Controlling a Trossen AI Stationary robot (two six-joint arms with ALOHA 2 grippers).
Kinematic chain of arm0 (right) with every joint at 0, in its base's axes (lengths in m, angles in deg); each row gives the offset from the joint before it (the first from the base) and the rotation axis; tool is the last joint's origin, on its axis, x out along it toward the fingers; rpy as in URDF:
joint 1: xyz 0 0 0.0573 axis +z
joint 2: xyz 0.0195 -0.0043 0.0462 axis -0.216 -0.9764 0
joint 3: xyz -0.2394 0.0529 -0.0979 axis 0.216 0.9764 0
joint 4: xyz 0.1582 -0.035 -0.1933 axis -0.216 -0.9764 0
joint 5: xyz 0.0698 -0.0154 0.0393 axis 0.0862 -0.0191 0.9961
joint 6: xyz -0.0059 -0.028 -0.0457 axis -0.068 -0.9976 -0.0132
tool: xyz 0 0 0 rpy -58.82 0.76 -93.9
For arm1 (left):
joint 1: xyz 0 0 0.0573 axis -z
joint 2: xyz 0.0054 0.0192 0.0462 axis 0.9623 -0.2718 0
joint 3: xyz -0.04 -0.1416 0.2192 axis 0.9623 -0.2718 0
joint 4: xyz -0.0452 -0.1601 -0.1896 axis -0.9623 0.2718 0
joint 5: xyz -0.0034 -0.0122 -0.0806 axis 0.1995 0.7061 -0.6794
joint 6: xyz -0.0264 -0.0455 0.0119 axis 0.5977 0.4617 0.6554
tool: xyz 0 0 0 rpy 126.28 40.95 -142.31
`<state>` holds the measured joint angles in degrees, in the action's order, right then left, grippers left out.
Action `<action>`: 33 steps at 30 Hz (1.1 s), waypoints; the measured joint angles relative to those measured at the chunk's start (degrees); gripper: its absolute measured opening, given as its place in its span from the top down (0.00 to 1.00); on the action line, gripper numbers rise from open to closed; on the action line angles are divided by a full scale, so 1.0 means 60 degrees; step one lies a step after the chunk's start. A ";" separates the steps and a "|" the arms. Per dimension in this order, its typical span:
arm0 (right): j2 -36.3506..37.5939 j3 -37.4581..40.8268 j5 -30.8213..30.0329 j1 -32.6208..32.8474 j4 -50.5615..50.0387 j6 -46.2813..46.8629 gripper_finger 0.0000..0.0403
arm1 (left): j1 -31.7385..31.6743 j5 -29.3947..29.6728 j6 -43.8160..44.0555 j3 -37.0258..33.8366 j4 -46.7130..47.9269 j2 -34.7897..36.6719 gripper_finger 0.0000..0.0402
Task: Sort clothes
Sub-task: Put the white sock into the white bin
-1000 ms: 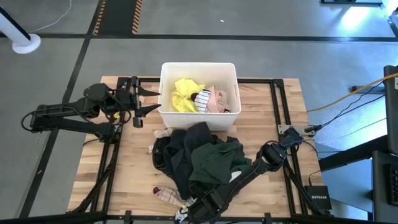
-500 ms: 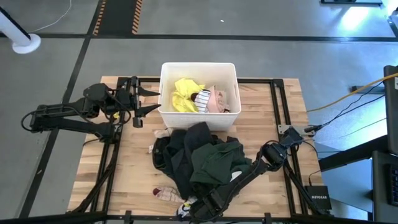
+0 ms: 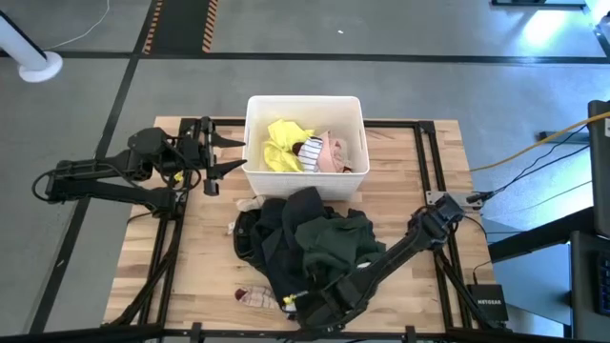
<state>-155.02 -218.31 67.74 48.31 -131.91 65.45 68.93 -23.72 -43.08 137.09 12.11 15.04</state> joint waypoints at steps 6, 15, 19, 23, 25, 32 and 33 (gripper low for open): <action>0.1106 0.0002 -0.1361 -0.0158 -0.0016 0.0323 0.97 | 0.0000 0.0000 0.0006 0.0000 -0.0012 0.0000 0.55; 0.2804 0.0000 -0.2857 -0.1234 -0.0219 0.1559 0.97 | 0.0000 0.0000 0.0045 0.0000 -0.0012 0.0000 0.55; 0.3477 -0.0004 -0.3622 -0.2079 -0.0511 0.2216 0.97 | 0.0000 0.0000 0.0043 0.0000 -0.0003 0.0000 0.55; 0.3968 -0.0004 -0.3834 -0.3174 -0.0824 0.2351 0.97 | 0.0000 0.0000 0.0047 0.0000 -0.0003 0.0000 0.55; 0.4079 -0.0004 -0.3881 -0.3748 -0.0815 0.2344 0.97 | 0.0000 0.0000 0.0083 0.0000 -0.0007 0.0000 0.55; 0.4075 0.0031 -0.3502 -0.5639 -0.0695 0.2292 0.94 | 0.0000 0.0000 0.0074 0.0000 -0.0002 0.0000 0.55; 0.4075 0.0066 -0.3379 -0.5876 -0.0649 0.2348 0.93 | 0.0001 0.0000 0.0073 0.0000 -0.0001 0.0000 0.55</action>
<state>-130.57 -217.91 47.47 13.05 -135.80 79.54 68.93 -23.72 -42.64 137.09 12.10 15.04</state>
